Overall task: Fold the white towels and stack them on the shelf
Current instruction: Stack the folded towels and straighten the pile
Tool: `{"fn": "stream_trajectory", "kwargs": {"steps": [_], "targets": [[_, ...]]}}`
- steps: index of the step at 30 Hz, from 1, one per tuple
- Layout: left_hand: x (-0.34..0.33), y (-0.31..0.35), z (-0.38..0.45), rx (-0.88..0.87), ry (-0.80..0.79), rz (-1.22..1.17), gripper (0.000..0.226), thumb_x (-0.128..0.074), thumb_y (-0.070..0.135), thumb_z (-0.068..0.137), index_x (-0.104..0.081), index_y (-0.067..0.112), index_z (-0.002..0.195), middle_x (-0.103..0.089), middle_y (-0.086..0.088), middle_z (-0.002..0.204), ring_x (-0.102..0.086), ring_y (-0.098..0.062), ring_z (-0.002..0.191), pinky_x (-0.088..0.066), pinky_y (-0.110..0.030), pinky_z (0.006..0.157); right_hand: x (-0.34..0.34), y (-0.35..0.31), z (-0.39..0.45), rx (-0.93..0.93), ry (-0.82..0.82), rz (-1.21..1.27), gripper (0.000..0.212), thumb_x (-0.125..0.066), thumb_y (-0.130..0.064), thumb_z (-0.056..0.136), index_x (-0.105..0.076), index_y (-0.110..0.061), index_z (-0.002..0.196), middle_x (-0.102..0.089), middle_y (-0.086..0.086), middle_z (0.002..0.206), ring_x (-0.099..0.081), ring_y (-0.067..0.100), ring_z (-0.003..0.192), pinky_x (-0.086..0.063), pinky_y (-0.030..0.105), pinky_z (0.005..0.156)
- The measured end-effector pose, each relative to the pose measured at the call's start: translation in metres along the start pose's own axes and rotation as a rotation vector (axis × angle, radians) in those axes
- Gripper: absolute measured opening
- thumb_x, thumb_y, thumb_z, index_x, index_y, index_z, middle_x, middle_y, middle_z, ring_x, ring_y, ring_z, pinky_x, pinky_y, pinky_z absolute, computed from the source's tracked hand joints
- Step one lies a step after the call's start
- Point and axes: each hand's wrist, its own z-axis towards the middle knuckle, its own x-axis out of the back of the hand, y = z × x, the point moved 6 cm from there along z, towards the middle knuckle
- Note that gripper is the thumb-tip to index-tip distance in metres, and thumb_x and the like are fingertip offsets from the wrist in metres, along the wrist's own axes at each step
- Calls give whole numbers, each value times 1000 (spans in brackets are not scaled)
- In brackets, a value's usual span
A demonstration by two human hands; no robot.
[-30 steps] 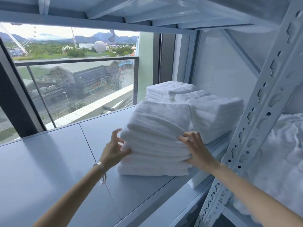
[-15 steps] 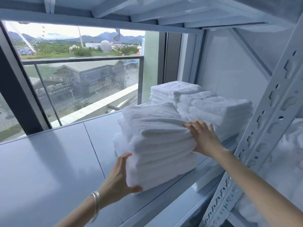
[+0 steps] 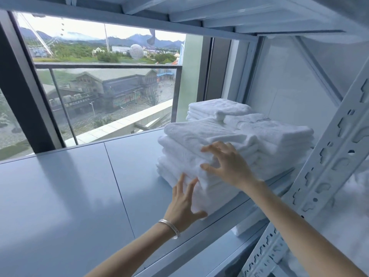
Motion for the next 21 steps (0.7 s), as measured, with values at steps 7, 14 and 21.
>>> {"fn": "stream_trajectory", "kwargs": {"steps": [7,14,21], "targets": [[31,-10,9,-69,-112,-48,61,-67,55,64,-50,37,119,-31,-6,140,-37,-23,127,-37,-31,103,-2,8,-33,83,155,234,34,-52,-45,86,-60,-26,113,-57,-7,107,-52,13,100,-47,24,82],[144,-50,109,21,358,95,37,-60,13,87,-55,11,124,-56,-15,122,-58,-30,105,-46,-35,88,31,30,-18,58,137,25,36,-66,-23,85,-60,-28,120,-54,-8,127,-45,13,122,-48,32,88],[131,-71,174,234,175,-360,35,-48,42,94,-62,10,100,-59,-7,94,-56,-20,91,-40,-27,77,10,16,1,-104,-236,66,74,-57,-61,76,-36,-32,141,-36,-10,146,-25,11,136,-21,37,113]]}}
